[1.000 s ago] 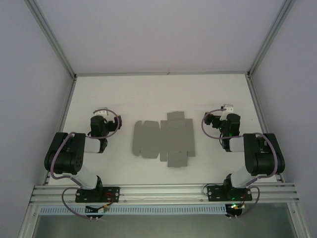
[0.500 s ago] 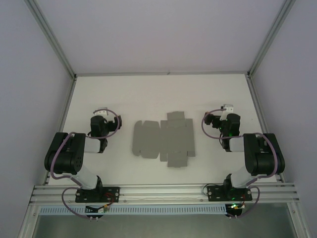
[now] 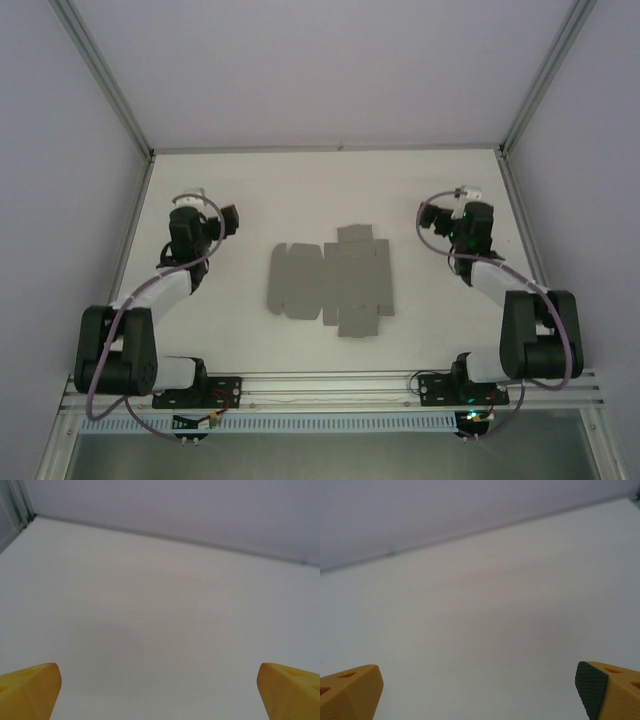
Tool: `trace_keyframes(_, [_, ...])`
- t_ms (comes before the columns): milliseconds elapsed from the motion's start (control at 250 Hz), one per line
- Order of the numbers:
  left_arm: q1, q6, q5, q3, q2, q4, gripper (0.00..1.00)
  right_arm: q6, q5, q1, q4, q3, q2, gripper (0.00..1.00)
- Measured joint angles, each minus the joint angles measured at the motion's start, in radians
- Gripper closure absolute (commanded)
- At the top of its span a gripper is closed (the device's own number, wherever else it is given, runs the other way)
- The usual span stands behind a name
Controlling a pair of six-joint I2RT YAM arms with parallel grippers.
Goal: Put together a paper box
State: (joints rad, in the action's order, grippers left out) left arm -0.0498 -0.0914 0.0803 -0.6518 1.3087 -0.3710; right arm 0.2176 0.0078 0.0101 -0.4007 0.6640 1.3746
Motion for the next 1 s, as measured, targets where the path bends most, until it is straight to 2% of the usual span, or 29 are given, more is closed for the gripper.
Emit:
trace_keyframes(108, [-0.015,-0.076,-0.014,-0.086,-0.045,0.145,0.0,0.089,-0.055,0.017,0.184,0.126,-0.04,0.05])
trace_keyframes(176, [-0.034,-0.128,-0.049,-0.098,-0.067,0.216,0.0,0.142,-0.089,0.062,0.291,0.179,-0.047,0.09])
trace_keyframes(411, [-0.109,-0.279,-0.221,-0.03,-0.056,0.35,0.0,0.251,-0.206,0.346,0.564,0.238,0.031,0.19])
trace_keyframes(491, [-0.149,-0.312,-0.26,-0.004,-0.019,0.345,0.0,0.286,-0.243,0.385,0.578,0.216,0.078,0.21])
trace_keyframes(671, [-0.239,-0.369,-0.325,0.047,0.094,0.282,0.0,0.333,-0.298,0.396,0.549,0.153,0.203,0.25])
trace_keyframes(866, [-0.255,-0.389,-0.407,0.048,0.184,0.223,0.0,0.34,-0.285,0.396,0.476,0.131,0.264,0.26])
trace_keyframes(998, [-0.257,-0.409,-0.465,0.051,0.217,0.145,0.1,0.341,-0.283,0.396,0.396,0.113,0.276,0.26])
